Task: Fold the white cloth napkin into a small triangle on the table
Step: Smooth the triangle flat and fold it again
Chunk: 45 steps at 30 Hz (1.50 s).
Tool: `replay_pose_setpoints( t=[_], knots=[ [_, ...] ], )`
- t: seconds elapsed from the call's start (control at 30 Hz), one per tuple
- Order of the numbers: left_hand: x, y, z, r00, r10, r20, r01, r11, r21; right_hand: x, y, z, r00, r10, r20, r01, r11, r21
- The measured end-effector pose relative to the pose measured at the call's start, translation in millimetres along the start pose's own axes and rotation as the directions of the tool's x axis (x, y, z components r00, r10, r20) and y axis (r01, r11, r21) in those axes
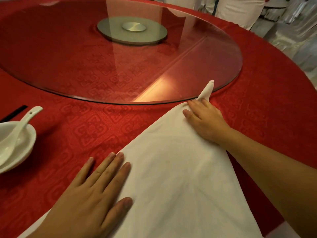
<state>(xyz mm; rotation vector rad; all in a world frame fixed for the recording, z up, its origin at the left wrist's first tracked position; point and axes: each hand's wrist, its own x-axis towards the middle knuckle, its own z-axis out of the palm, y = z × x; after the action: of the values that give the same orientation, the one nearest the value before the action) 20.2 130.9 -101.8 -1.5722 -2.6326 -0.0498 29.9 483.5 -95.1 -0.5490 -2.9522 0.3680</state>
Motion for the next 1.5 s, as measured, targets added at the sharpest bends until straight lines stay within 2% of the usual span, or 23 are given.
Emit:
replay_pose_setpoints(
  t=[0.1, 0.2, 0.27, 0.3, 0.4, 0.47, 0.63, 0.7, 0.77, 0.83, 0.93, 1.07, 1.13, 1.27, 1.4, 1.47, 1.5],
  knots=[
    [-1, -3, 1, 1.0, 0.006, 0.003, -0.006, 1.0, -0.012, -6, -1, -10, 0.975, 0.042, -0.218, -0.011, 0.99, 0.141],
    [-5, -8, 2, 1.0, 0.019, 0.021, -0.019, 1.0, -0.012, -11, -3, -23, 0.951, 0.178, -0.254, -0.128, 0.971, 0.204],
    [-7, -10, 2, 0.999, 0.022, 0.03, -0.021, 1.0, -0.019, -22, -4, -37, 0.917, 0.337, -0.213, -0.283, 0.926, 0.249],
    [-8, -11, 2, 0.999, 0.021, 0.034, -0.02, 0.999, -0.025, -35, -5, -43, 0.912, 0.37, -0.178, -0.323, 0.914, 0.244],
    [-8, -10, -1, 0.999, 0.009, 0.042, -0.007, 0.999, -0.047, -104, -10, -60, 0.932, 0.357, -0.06, -0.337, 0.915, 0.221],
    [-8, -7, -2, 0.999, -0.005, 0.045, 0.007, 0.998, -0.056, -159, -17, -68, 0.905, 0.421, 0.059, -0.423, 0.879, 0.221],
    [-11, -7, -5, 0.997, -0.031, 0.067, 0.036, 0.996, -0.076, -262, -25, -66, 0.707, 0.657, 0.263, -0.704, 0.615, 0.356],
    [-11, -6, -6, 0.996, -0.026, 0.091, 0.032, 0.997, -0.063, -282, -31, -61, 0.622, 0.706, 0.339, -0.768, 0.465, 0.441],
    [-12, -5, -7, 0.993, -0.023, 0.114, 0.032, 0.997, -0.075, -290, -40, -55, 0.548, 0.7, 0.458, -0.795, 0.264, 0.546],
    [-13, -6, -7, 0.994, -0.037, 0.105, 0.05, 0.991, -0.123, -290, -50, -50, 0.517, 0.662, 0.542, -0.767, 0.077, 0.637],
    [-12, -8, -12, 0.997, 0.009, 0.082, 0.004, 0.989, -0.146, -286, -59, -44, 0.516, 0.668, 0.536, -0.691, -0.044, 0.721],
    [-15, 1, -18, 0.972, 0.205, 0.118, -0.179, 0.964, -0.199, -275, -63, -42, 0.506, 0.687, 0.522, -0.647, -0.098, 0.756],
    [-19, 6, -15, 0.964, 0.238, 0.119, -0.207, 0.952, -0.224, -274, -61, -40, 0.521, 0.682, 0.513, -0.628, -0.101, 0.772],
    [-22, 3, -14, 0.971, 0.21, 0.115, -0.169, 0.942, -0.291, -291, -62, -38, 0.555, 0.648, 0.521, -0.606, -0.115, 0.788],
    [-26, -4, -13, 0.976, 0.186, 0.113, -0.142, 0.937, -0.319, -313, -69, -35, 0.531, 0.592, 0.606, -0.67, -0.145, 0.728],
    [-28, -6, -12, 0.978, 0.172, 0.114, -0.13, 0.943, -0.306, -317, -71, -37, 0.508, 0.589, 0.628, -0.713, -0.122, 0.691],
    [-29, -7, -12, 0.98, 0.166, 0.111, -0.126, 0.946, -0.3, -317, -70, -38, 0.501, 0.617, 0.607, -0.737, -0.064, 0.673]
  ],
)
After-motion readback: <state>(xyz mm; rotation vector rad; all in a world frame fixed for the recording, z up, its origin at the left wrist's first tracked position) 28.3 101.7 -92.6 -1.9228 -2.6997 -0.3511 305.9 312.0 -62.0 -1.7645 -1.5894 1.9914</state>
